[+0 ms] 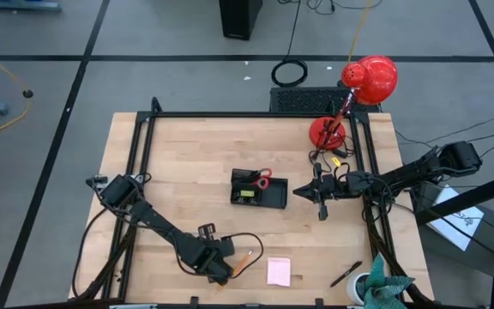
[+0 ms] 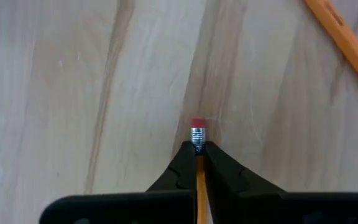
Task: Pick and place office supplies into organizer
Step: Put the yellow pencil into the black desk organizer
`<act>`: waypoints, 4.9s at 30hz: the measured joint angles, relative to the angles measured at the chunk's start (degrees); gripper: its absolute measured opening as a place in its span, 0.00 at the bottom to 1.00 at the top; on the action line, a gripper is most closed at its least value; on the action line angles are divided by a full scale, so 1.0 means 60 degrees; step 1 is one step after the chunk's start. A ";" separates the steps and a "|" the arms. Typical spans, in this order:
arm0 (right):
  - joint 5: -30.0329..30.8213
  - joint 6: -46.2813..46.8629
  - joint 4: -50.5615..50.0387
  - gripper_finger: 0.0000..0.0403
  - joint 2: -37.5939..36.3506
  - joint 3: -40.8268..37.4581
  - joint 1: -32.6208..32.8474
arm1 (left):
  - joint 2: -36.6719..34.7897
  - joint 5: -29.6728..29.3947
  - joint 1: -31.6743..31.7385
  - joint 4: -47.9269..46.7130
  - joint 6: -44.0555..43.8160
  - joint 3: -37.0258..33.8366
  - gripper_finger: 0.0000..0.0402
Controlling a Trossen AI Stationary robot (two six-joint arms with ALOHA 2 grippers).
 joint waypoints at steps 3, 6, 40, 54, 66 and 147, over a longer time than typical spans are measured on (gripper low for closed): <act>0.0000 0.0000 0.0000 0.01 0.0000 0.0000 0.0000 | 0.0000 -0.0073 0.0048 -0.0052 0.0694 0.0004 0.05; 0.0000 0.0000 0.0000 0.01 0.0000 0.0000 0.0004 | 0.0000 -0.0158 0.0062 -0.0040 0.1369 0.0002 0.09; -0.0004 -0.0066 0.0004 0.01 0.0000 0.0000 0.0001 | 0.0007 -0.0151 0.0068 0.0049 0.1194 0.0437 0.12; -0.0007 -0.0004 0.0007 0.01 0.0000 0.0000 0.0004 | -0.0049 0.0033 0.0126 -0.0125 0.0793 0.0437 0.39; -0.0007 0.0000 0.0005 0.01 0.0000 0.0000 0.0004 | -0.0619 0.1624 -0.0147 -0.1099 -0.0501 0.0399 0.38; 0.0033 -0.0076 -0.0134 0.01 -0.0004 0.0007 0.0000 | -0.3330 -0.6008 0.0505 0.4572 0.5905 -0.1278 0.09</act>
